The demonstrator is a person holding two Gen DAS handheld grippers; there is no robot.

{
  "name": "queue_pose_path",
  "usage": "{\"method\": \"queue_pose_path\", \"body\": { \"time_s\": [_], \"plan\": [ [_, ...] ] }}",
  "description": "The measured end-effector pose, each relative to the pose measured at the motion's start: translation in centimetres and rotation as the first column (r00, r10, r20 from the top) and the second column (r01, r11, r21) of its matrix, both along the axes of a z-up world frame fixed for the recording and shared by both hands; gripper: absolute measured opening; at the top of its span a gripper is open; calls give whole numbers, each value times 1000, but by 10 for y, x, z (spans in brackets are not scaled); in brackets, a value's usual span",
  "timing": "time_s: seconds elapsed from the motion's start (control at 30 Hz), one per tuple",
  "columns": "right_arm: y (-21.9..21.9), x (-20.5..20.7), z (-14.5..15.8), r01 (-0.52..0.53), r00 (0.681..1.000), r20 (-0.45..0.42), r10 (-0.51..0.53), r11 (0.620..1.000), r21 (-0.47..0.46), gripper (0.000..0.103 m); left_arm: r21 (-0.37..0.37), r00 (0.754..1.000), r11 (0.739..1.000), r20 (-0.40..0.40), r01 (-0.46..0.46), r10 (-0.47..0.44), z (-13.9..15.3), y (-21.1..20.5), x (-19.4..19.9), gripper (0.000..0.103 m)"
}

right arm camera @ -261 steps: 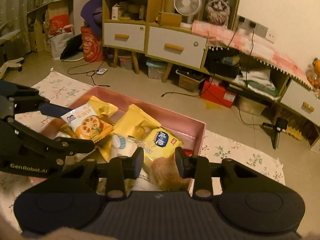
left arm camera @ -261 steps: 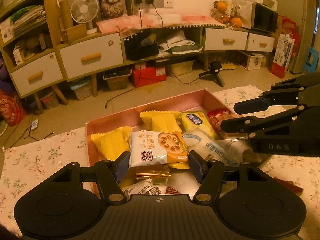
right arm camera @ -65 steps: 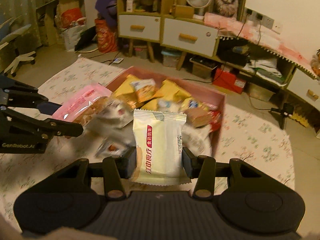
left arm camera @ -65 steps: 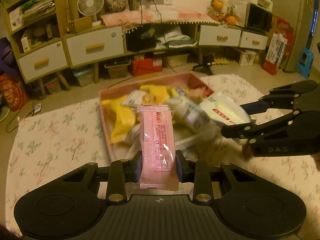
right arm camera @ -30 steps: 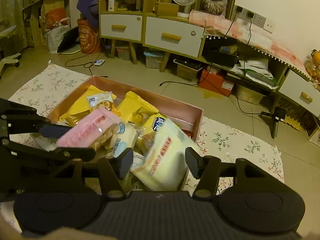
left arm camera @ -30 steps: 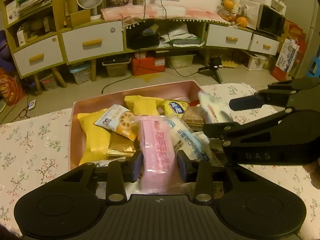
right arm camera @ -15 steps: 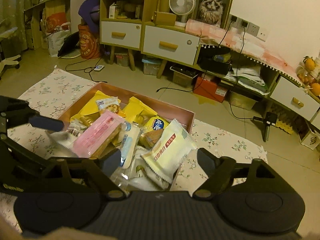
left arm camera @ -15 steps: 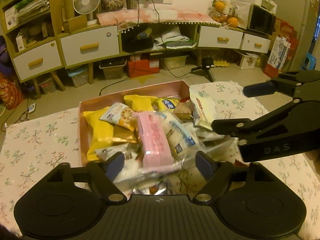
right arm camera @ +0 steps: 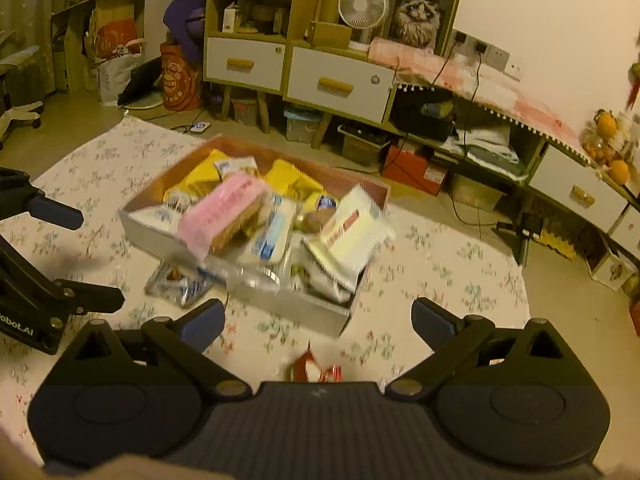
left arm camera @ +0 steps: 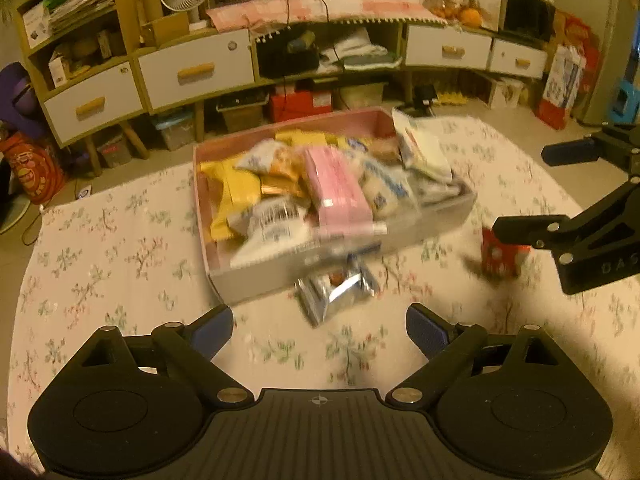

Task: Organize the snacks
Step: 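Withdraw both tools toward the silver packet and red packet, then close the left gripper on the silver packet while the right gripper closes on the red packet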

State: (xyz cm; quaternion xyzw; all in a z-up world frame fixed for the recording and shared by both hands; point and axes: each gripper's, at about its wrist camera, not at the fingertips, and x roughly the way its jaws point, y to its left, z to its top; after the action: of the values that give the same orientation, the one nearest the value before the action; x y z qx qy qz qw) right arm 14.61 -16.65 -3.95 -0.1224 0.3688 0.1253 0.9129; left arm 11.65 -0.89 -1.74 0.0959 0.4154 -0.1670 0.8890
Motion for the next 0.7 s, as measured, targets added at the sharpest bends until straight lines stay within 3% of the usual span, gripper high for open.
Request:
{"method": "queue_pose_path", "body": {
  "time_s": [0.47,0.7],
  "plan": [
    [-1,-24,-48,-27,998,-62,24,998,-52,100,11,1000,1000,-16,23,-23,-60,-6,-4,95],
    [-12,-14,-71,-20,992,-123,16,999,-30,100,-72,998,996,-1,-60,60,-68,-19,10,96]
  ]
}}
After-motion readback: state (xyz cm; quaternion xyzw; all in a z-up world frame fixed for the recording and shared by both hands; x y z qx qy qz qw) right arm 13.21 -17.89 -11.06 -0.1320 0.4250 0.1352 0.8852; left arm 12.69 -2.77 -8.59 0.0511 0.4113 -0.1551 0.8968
